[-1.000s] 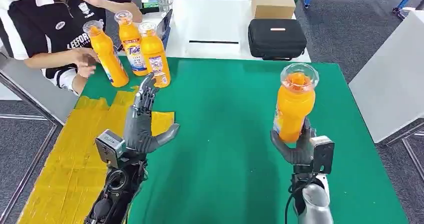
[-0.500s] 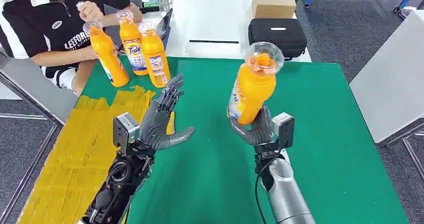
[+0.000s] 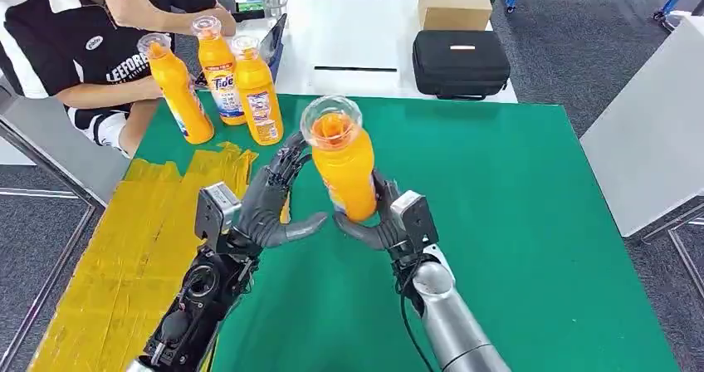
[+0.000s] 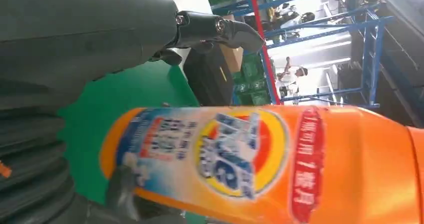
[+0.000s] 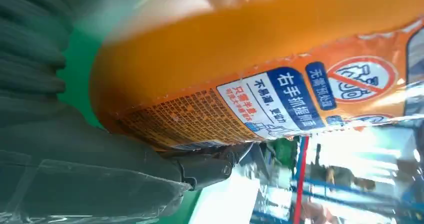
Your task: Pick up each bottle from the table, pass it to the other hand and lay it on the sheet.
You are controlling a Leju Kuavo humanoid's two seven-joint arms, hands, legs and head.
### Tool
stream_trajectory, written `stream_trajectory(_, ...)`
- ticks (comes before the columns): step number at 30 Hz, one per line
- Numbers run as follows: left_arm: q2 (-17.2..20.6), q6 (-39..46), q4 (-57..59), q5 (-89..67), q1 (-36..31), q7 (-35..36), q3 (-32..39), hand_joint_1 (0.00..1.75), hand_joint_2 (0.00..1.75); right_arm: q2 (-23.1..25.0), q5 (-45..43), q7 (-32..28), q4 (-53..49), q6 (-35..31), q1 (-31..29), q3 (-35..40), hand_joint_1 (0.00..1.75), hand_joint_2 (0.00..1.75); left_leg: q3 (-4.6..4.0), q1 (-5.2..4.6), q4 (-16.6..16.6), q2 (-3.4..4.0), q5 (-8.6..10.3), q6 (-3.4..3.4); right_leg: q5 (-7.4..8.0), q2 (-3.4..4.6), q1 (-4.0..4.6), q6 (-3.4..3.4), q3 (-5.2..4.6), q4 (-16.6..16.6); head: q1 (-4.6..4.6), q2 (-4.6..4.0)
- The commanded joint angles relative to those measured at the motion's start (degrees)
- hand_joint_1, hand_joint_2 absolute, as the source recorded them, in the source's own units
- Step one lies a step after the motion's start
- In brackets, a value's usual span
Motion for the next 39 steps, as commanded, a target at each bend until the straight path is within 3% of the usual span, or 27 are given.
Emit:
stream_trajectory(1, 0.8, 0.0, 3.8, 0.3, -2.3, 0.5, 0.0, 0.00, 1.75, -0.5, 0.7, 0.5, 5.5, -0.4, -3.2, 3.4, 1.75, 1.75, 0.30, 0.04, 0.0, 0.04, -0.12, -0.17, -0.12, -0.05, 0.04, -0.05, 0.28, 0.0, 0.00, 0.00)
stream_trajectory(9, 0.7, 0.5, 4.8, 1.3, -2.8, 1.4, 0.2, 0.00, 1.75, -0.3, 1.4, 0.2, 10.2, 2.1, -3.3, 7.8, 1.75, 1.75, 0.56, 0.10, 0.0, 0.07, -0.24, -0.25, -0.23, -0.07, 0.09, -0.07, 0.54, 0.0, 0.00, 0.00)
stream_trajectory(11, 0.8, -0.1, 6.1, 2.3, -3.5, 1.0, -0.2, 0.00, 1.75, -1.0, -0.9, 0.2, 10.9, 10.2, -3.6, 9.6, 1.75, 1.75, 0.29, 0.05, 0.0, 0.01, -0.09, -0.15, -0.09, -0.07, 0.04, -0.03, 0.28, 0.0, 0.00, 0.00)
stream_trajectory(14, 0.0, -1.6, 9.1, 3.4, -5.0, 0.0, -1.5, 0.00, 1.75, -2.8, -7.7, -2.9, 14.0, 30.1, -4.5, 11.9, 1.75, 1.75, 0.23, 0.04, 0.0, -0.05, -0.06, -0.12, -0.08, -0.12, 0.03, -0.02, 0.24, 0.0, 0.02, 0.00)
stream_trajectory(16, -0.2, -1.9, 10.0, 3.7, -4.9, -0.4, -1.8, 0.00, 1.75, -3.0, -7.9, -4.9, 16.2, 33.2, -4.8, 11.9, 1.75, 1.75, 0.23, 0.04, -0.1, -0.13, -0.04, -0.11, -0.08, -0.20, 0.04, -0.02, 0.25, -0.1, 0.00, 0.00)
stream_trajectory(21, -0.1, -2.3, 9.9, 4.1, -4.5, -0.8, -1.4, 0.00, 1.75, -3.1, -7.8, -5.6, 17.9, 36.2, -5.9, 12.1, 1.75, 1.75, 0.35, 0.02, 0.0, -0.05, -0.13, -0.16, -0.12, -0.16, 0.02, -0.03, 0.37, 0.0, 0.00, 0.00)
stream_trajectory(39, -0.2, -4.5, 10.5, 4.6, -4.1, -0.5, -0.1, 0.00, 1.75, -1.6, -5.9, -6.2, 21.7, 36.4, -8.0, 12.2, 1.75, 1.75, 0.09, 0.02, 0.0, -0.01, -0.05, -0.09, -0.04, -0.10, 0.01, -0.02, 0.09, 0.0, 0.00, 0.00)
